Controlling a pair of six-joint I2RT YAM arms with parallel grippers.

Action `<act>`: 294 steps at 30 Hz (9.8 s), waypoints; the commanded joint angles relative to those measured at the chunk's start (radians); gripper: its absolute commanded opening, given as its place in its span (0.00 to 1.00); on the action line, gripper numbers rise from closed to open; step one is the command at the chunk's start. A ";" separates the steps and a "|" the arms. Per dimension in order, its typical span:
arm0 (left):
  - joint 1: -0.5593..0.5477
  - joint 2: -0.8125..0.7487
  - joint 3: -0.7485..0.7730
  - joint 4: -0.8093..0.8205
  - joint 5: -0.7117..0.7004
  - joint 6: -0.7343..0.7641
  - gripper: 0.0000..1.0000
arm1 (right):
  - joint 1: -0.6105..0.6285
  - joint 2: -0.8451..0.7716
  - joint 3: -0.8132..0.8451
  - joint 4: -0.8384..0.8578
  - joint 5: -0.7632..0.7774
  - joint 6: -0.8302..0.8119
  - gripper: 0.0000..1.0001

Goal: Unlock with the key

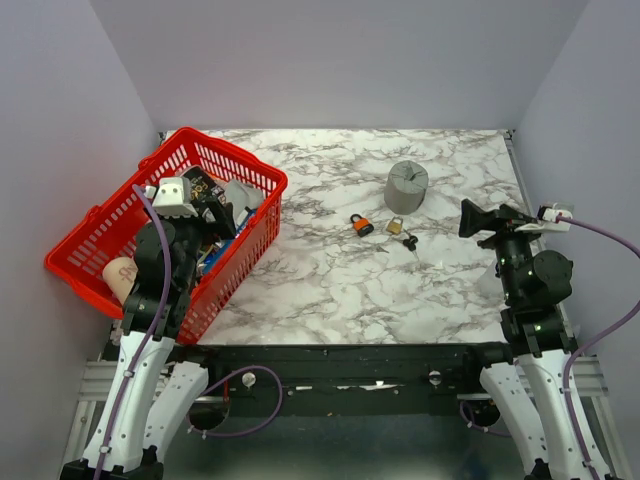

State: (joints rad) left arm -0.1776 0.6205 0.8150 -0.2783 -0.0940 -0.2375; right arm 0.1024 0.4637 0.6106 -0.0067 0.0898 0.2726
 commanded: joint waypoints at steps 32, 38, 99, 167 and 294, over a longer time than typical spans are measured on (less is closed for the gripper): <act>-0.280 0.303 0.268 0.033 -0.041 0.040 0.95 | 0.218 0.489 0.270 -0.276 -0.109 -0.102 0.89; -0.275 0.253 0.113 0.156 -0.090 0.055 0.99 | 0.263 0.651 0.219 -0.190 -0.128 0.008 0.82; -0.278 0.188 0.058 0.174 -0.102 -0.008 0.99 | 0.496 1.351 0.471 -0.289 0.215 0.148 0.36; -0.533 0.288 -0.163 0.781 0.418 -0.020 0.82 | 0.508 0.581 0.367 0.180 -0.644 0.513 0.01; -0.550 0.383 -0.016 0.128 0.853 0.149 0.77 | 0.689 0.504 0.204 -0.179 -0.376 0.042 0.01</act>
State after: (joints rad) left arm -0.7841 1.0794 0.8066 -0.2066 0.7635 -0.0433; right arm 0.7929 1.0119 0.8318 -0.2890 -0.4774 0.2481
